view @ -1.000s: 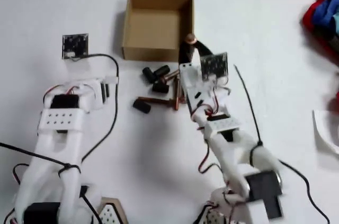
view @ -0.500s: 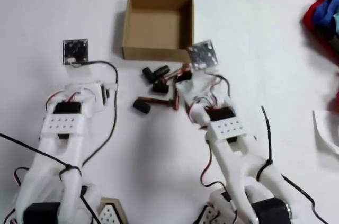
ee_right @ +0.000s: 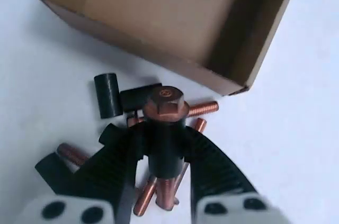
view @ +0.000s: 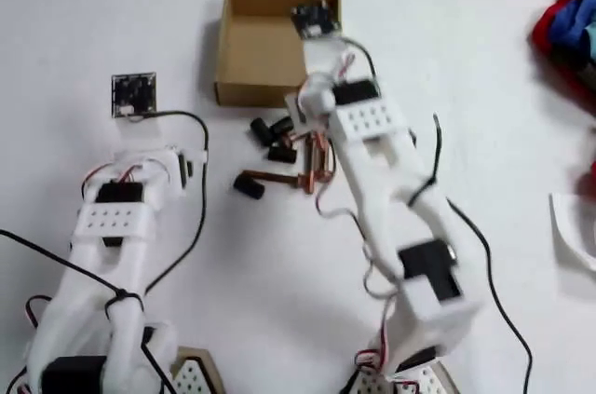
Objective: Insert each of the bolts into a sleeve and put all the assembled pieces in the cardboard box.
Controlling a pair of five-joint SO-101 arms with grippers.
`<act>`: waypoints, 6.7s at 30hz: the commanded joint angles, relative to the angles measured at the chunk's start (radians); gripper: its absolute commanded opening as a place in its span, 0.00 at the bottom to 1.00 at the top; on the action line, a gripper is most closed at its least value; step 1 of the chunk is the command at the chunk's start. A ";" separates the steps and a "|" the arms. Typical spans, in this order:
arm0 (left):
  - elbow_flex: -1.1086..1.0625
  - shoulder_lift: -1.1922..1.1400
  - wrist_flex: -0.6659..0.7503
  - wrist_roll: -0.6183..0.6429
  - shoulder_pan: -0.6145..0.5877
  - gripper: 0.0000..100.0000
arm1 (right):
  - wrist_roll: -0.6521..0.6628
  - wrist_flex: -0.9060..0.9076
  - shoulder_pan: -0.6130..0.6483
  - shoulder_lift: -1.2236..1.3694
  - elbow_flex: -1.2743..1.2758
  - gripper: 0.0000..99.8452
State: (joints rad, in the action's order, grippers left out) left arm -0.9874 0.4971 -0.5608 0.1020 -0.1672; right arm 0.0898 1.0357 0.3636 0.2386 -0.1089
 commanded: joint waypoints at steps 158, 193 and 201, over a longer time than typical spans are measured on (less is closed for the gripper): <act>-0.093 0.037 0.267 0.219 -0.382 0.14 | 0.307 0.145 0.328 0.018 0.147 0.07; -0.093 0.037 0.267 0.219 -0.376 0.14 | 0.356 -0.028 0.381 0.028 0.219 0.11; -0.093 0.037 0.267 0.219 -0.376 0.14 | 0.376 -0.028 0.335 0.024 0.218 0.11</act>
State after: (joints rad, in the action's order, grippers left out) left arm -1.0902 0.4971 -0.3138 0.3122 -0.5386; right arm 0.4611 1.0203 0.7304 0.3230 0.1212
